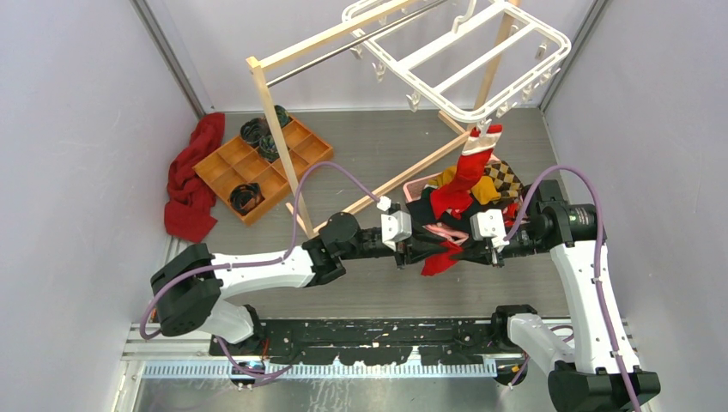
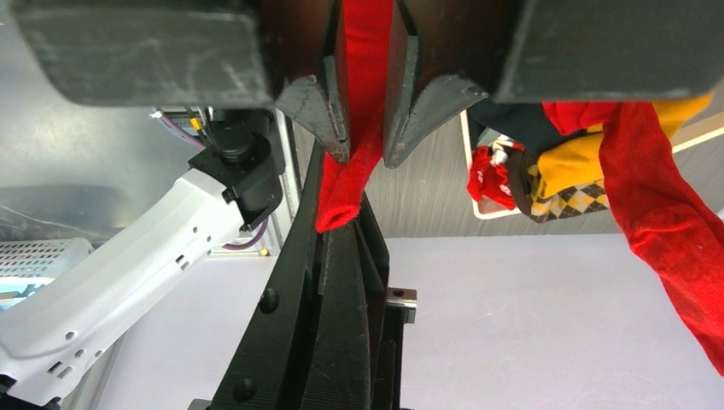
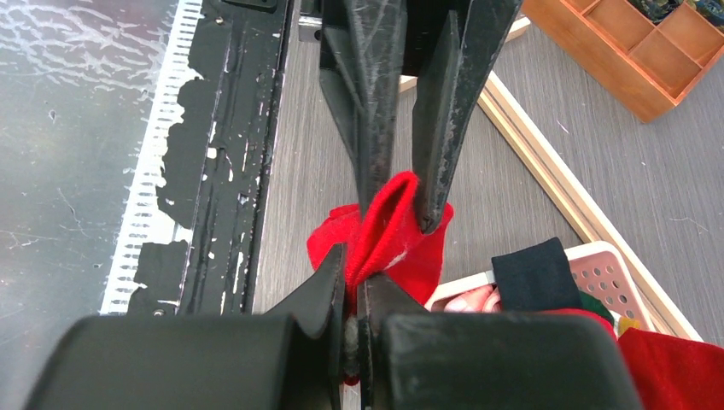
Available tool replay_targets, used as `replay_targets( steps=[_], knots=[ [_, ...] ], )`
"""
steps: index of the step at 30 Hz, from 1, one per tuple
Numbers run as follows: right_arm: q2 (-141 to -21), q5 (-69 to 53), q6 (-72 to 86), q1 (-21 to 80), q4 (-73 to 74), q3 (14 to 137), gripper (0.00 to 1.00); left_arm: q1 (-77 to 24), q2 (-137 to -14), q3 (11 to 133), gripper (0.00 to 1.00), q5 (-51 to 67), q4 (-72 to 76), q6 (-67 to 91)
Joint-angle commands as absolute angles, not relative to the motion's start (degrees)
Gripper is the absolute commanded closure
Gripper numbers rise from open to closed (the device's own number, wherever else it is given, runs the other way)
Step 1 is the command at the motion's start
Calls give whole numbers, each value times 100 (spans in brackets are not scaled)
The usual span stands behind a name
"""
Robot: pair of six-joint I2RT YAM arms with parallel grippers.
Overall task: Clip the socks to the hanger
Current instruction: Pick up the sock from the bin.
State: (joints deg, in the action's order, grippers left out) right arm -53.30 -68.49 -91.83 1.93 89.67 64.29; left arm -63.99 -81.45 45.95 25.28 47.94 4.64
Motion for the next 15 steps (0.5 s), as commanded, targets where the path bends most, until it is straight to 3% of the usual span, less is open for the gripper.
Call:
replay_targets(
  steps=[1, 5, 9, 10, 13, 15],
  knots=[
    [-5365, -7077, -9280, 216, 9928, 6627, 98, -6356, -8138, 4632, 82, 2658, 5248, 565],
    [-5353, -7086, -9175, 212, 9860, 6627, 98, -6341, -8119, 4609, 99, 2663, 5256, 622],
    [-5327, -7083, -8879, 203, 9638, 6614, 96, -6275, -7968, 4510, 100, 2560, 5256, 701],
    [-5315, -7105, -8754, 196, 9559, 6603, 93, -6254, -7900, 4483, 100, 2505, 5238, 711],
    [-5291, -7258, -8528, 138, 9421, 6583, 67, -6232, -7675, 4519, 100, 2296, 4793, 703],
    [-5298, -7372, -8462, 115, 9405, 6603, 58, -6231, -7536, 4664, 100, 2162, 4269, 711]
  ],
)
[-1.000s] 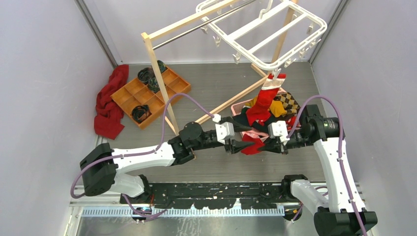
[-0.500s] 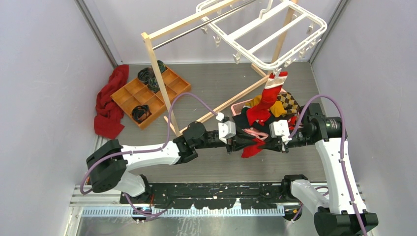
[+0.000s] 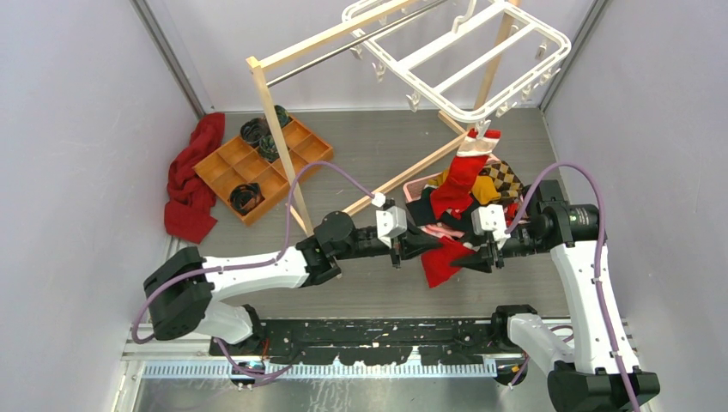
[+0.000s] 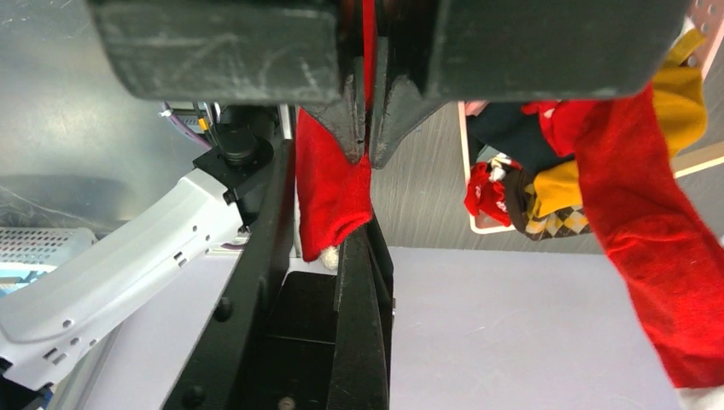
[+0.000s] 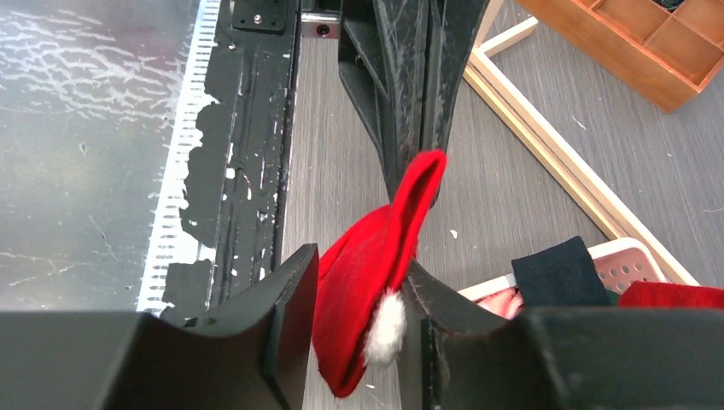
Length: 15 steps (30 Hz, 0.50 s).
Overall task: Clip the socks to the hanger
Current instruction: Pick up the sock from the bin.
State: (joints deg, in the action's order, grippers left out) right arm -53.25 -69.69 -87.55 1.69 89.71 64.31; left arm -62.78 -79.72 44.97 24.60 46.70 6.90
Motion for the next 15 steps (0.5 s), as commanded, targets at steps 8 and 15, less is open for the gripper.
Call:
replay_targets(
  steps=[8, 15],
  knots=[
    [-5388, -7553, -7545, 79, 9104, 6996, 50, -6231, -7277, 5137, 100, 2008, 2668, 859],
    [-5524, -7513, -6802, 79, 8691, 7053, 52, -6231, -7308, 5436, 100, 2032, 2247, 794]
  ],
)
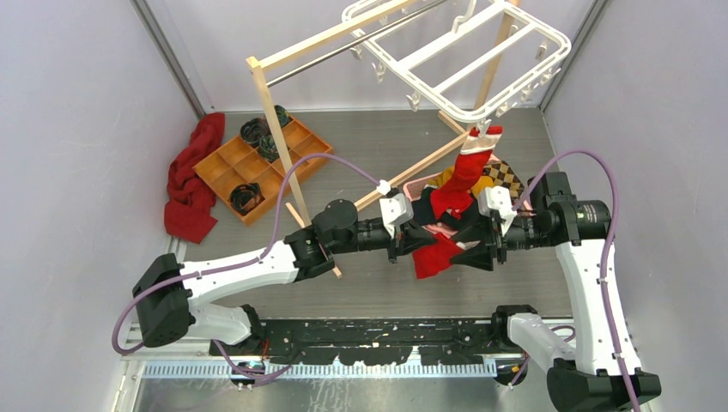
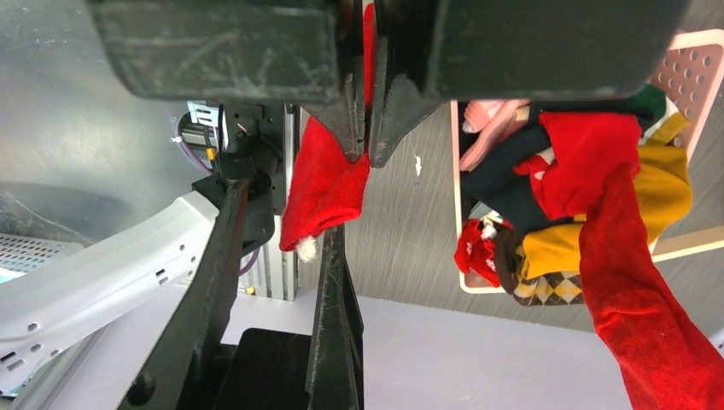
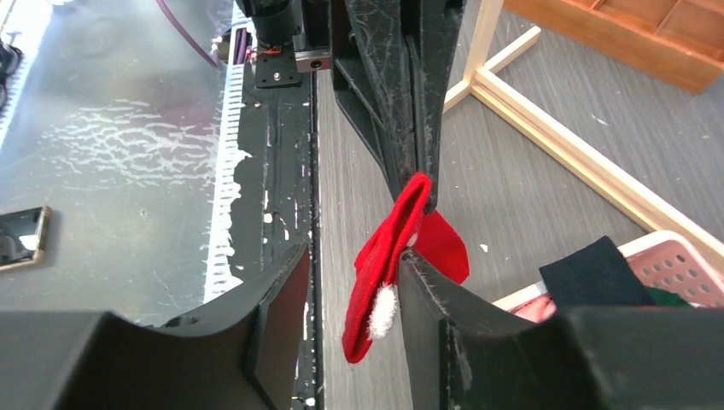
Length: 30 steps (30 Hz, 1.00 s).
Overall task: Clip the socks to the hanger
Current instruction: Pick up the sock from the bin.
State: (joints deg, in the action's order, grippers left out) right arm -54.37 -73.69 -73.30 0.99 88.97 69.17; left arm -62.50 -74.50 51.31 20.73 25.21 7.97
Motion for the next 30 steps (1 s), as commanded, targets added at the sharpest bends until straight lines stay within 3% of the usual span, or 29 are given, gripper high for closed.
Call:
replay_targets(
  steps=[1, 9, 14, 19, 21, 23, 25, 27, 30],
  knots=[
    [-5535, -7480, -6775, 77, 8666, 7039, 53, -6231, -7319, 5464, 100, 2052, 2235, 791],
    [-5505, -7337, -6249, 142, 8189, 6900, 75, -6227, -7383, 5590, 100, 2257, 2221, 816],
    [-5508, -7313, -6117, 188, 8098, 6852, 82, -6231, -7399, 5589, 100, 2332, 2322, 857],
    [-5521, -7295, -5940, 202, 8006, 6978, 99, -6231, -7374, 5458, 98, 2387, 2515, 928],
    [-5490, -7346, -6004, 202, 8024, 7072, 99, -6231, -7300, 5224, 80, 2404, 2901, 983],
    [-5397, -7419, -6134, 202, 8018, 7115, 99, -6217, -7169, 4855, 50, 2376, 3451, 1061],
    [-5242, -7526, -6228, 202, 7953, 7123, 99, -6200, -7033, 4437, 34, 2320, 4156, 1104],
    [-5099, -7637, -6220, 202, 7800, 7083, 99, -6182, -6933, 4119, 27, 2260, 4723, 1152],
    [-4959, -7833, -5999, 202, 7479, 7034, 99, -6169, -6936, 4051, 27, 2280, 4896, 1199]
  ],
)
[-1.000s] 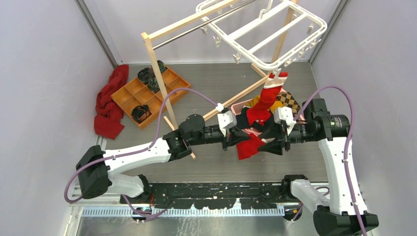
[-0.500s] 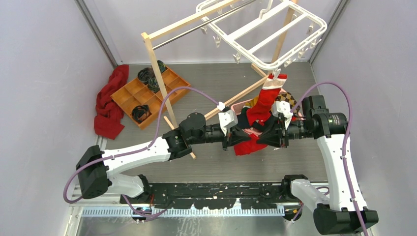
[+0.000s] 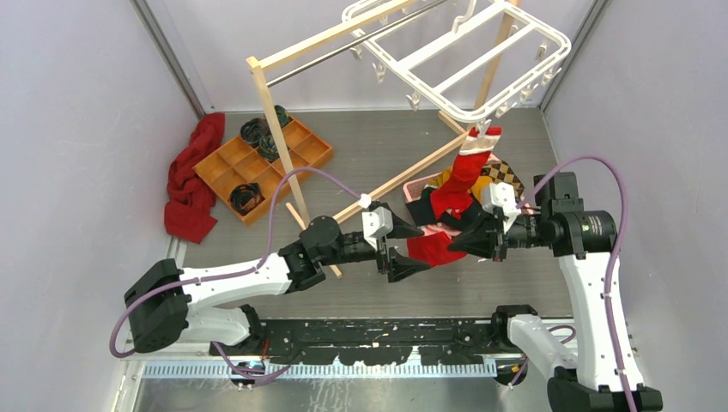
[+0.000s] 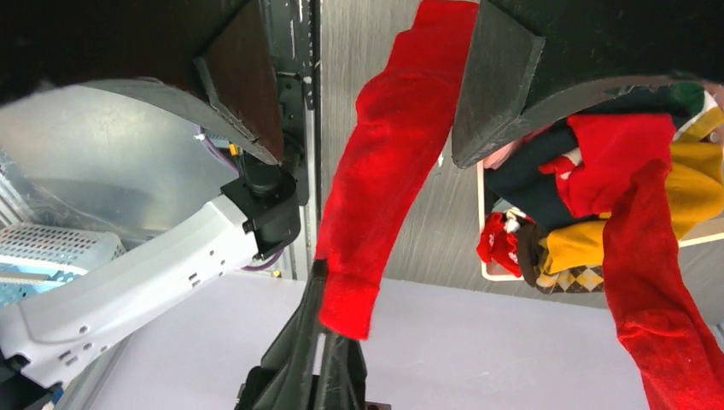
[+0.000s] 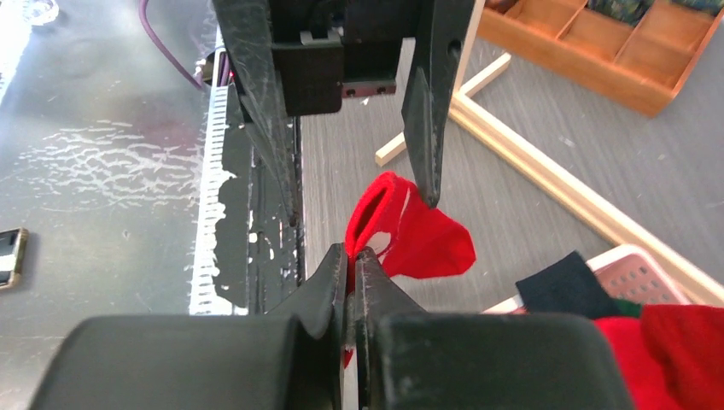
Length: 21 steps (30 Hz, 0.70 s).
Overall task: Clip the socks to the hanger
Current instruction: Pick up the sock from the bin.
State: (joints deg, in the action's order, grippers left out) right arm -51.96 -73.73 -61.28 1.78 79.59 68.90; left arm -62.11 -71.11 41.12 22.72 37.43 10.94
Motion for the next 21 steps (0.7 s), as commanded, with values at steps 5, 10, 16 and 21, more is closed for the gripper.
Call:
replay_targets(
  steps=[5, 10, 16, 21],
  knots=[
    [-4868, -7951, -5636, 202, 7122, 7036, 99, -6161, -7154, 4162, 29, 2266, 5286, 1353],
    [-4854, -7869, -5625, 202, 7092, 7022, 99, -6160, -7406, 4345, 34, 2416, 5611, 1591],
    [-4851, -7799, -5393, 202, 6893, 7049, 99, -6153, -7589, 4438, 53, 2711, 5728, 1813],
    [-4833, -7714, -5370, 202, 6860, 7019, 99, -6155, -7561, 4426, 79, 2708, 5739, 1845]
  ],
)
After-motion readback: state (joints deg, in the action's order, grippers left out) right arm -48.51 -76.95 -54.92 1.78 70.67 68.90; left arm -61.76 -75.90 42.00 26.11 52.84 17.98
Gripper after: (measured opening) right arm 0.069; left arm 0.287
